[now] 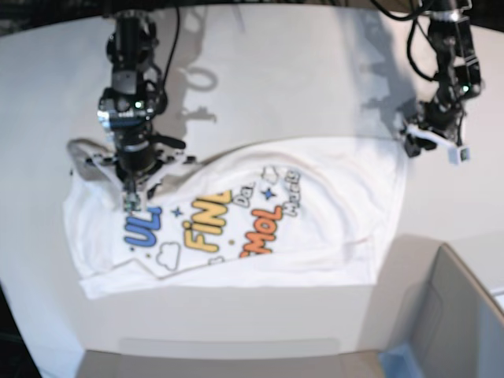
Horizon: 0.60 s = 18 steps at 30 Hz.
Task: Layout the t-shirt on the table in an organized manner, then fold the t-shirt properly
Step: 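Grasp the shirt edge with the left gripper, holding with the right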
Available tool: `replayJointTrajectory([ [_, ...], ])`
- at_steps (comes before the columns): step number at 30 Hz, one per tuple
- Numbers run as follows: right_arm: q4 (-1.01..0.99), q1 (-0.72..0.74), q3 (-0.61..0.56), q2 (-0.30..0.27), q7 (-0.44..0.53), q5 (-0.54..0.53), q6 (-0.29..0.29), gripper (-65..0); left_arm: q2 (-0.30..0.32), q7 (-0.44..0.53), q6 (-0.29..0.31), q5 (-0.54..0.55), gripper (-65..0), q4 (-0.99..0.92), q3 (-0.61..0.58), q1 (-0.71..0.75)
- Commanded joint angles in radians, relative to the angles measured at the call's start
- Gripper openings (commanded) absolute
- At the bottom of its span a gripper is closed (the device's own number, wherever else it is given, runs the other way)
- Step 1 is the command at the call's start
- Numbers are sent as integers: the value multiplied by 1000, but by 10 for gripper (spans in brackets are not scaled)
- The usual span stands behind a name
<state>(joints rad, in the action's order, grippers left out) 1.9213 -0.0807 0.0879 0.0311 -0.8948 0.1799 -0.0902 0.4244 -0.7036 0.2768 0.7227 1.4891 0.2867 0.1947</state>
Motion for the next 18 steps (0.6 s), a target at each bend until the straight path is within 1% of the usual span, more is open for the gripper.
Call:
replayJointTrajectory([
  [1, 17, 15, 3, 2, 24, 2, 0, -650, 20, 14, 5, 31, -358, 20, 32, -8],
  [3, 17, 14, 3, 2, 24, 2, 0, -650, 20, 14, 5, 67, -358, 28, 58, -5],
  [6, 17, 14, 3, 2, 24, 2, 0, -650, 21, 12, 6, 104, -358, 57, 55, 1],
  [13, 16, 14, 3, 2, 24, 2, 0, -650, 21, 12, 6, 102, -358, 49, -70, -5],
  [18, 16, 14, 3, 2, 24, 2, 0, -650, 20, 17, 5, 102, -358, 18, -79, -7],
])
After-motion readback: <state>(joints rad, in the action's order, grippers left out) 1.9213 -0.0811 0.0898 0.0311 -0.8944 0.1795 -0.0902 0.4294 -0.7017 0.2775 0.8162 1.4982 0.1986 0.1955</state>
